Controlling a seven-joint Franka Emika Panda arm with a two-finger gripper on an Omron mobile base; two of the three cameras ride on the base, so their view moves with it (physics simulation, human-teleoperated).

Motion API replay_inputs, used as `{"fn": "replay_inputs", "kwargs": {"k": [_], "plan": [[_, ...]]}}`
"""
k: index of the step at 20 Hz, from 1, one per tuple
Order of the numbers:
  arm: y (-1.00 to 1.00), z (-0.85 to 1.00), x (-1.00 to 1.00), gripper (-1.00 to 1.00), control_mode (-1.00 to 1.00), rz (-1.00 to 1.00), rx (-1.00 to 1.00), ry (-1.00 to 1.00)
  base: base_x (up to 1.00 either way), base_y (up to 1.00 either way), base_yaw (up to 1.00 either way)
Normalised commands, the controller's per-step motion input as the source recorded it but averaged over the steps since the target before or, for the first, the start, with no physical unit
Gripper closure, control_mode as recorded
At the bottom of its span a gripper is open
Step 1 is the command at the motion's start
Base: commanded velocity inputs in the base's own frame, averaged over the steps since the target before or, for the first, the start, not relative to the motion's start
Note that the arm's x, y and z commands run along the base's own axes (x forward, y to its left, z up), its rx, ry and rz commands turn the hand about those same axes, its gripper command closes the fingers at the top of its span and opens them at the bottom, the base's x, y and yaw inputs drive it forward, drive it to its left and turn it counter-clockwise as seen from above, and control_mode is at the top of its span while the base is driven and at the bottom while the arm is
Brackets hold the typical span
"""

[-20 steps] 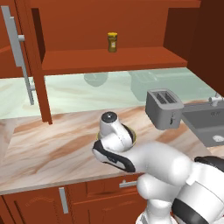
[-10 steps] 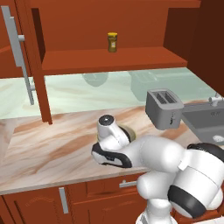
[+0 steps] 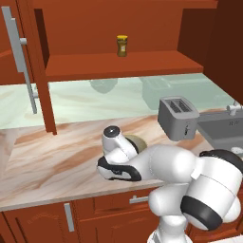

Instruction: Pick the carrot from the cabinet and place it in the bowl. Then pick the bowl and place it in the sink. Then turn on the sink facuet.

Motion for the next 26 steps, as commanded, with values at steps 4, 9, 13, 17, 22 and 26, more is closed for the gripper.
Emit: {"fn": "replay_inputs", "kwargs": {"k": [4,9,13,17,22,26], "plan": [[0.00,0.00,0.00,1.00,-1.00,0.00,-0.02,0.01,0.00,0.00,0.00],[-0.23,0.36,-0.31,1.00,-1.00,0.00,0.01,-0.02,0.00,0.00,0.00],[-0.37,0.76,-0.76,1.00,-1.00,0.00,0.00,-0.07,0.00,0.00,0.00],[-0.38,0.67,-0.94,1.00,-1.00,0.06,0.00,-0.13,0.00,0.00,0.00],[-0.52,0.40,-0.98,1.00,-1.00,0.28,0.00,-0.17,0.00,0.00,0.00],[-0.40,0.55,-0.81,1.00,-1.00,0.37,0.00,-0.14,0.00,0.00,0.00]]}}
